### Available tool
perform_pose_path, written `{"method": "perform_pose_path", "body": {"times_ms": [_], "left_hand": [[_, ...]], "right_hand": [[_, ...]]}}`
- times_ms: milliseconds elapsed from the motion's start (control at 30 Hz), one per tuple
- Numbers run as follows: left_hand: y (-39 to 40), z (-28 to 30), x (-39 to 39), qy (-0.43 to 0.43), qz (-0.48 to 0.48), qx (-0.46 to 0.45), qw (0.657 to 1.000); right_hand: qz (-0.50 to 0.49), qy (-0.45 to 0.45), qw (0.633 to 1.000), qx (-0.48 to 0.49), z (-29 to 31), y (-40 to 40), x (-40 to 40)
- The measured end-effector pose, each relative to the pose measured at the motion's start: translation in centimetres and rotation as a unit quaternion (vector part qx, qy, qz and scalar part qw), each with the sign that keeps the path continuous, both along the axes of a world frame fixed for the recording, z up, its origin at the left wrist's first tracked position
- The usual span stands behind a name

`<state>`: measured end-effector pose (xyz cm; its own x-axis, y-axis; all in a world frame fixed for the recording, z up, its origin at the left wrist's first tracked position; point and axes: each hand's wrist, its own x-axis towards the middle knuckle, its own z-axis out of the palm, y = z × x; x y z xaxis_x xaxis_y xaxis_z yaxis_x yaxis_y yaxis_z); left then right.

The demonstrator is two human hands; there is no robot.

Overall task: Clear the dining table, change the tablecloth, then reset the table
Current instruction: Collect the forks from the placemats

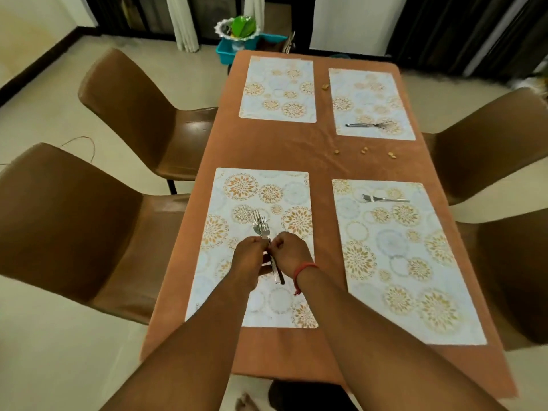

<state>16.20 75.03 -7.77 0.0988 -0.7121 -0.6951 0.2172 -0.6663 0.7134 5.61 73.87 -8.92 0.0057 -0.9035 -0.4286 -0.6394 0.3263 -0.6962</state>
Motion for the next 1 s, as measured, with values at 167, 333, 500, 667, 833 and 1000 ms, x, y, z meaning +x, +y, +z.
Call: {"method": "perform_pose_path", "body": {"times_ms": [167,333,500,667,833,1000], "left_hand": [[0.6,0.8,-3.5,-0.025,-0.016,-0.020,0.999],[-1.2,0.7,-8.3,-0.008,0.029,-0.004,1.000],[-2.7,-2.1,-12.8,-0.070,0.069,0.034,0.995],[-3.1,-4.1,-17.5,-0.213,0.039,0.039,0.976],[-3.0,-4.3,-20.2,-0.235,0.033,0.047,0.970],[-3.4,-3.9,-20.7,-0.255,0.029,0.041,0.966]], "right_hand": [[0.036,0.052,0.997,-0.036,1.5,0.9,-4.0],[0.041,0.070,0.995,-0.061,1.4,-2.3,-12.4],[0.024,0.185,0.978,-0.094,-1.6,-9.2,-24.8],[0.068,0.302,0.946,-0.092,-3.8,-14.3,-31.3],[0.179,0.411,0.888,-0.103,-4.6,-16.2,-33.2],[0.189,0.408,0.887,-0.102,-4.9,-17.1,-34.1]]}}
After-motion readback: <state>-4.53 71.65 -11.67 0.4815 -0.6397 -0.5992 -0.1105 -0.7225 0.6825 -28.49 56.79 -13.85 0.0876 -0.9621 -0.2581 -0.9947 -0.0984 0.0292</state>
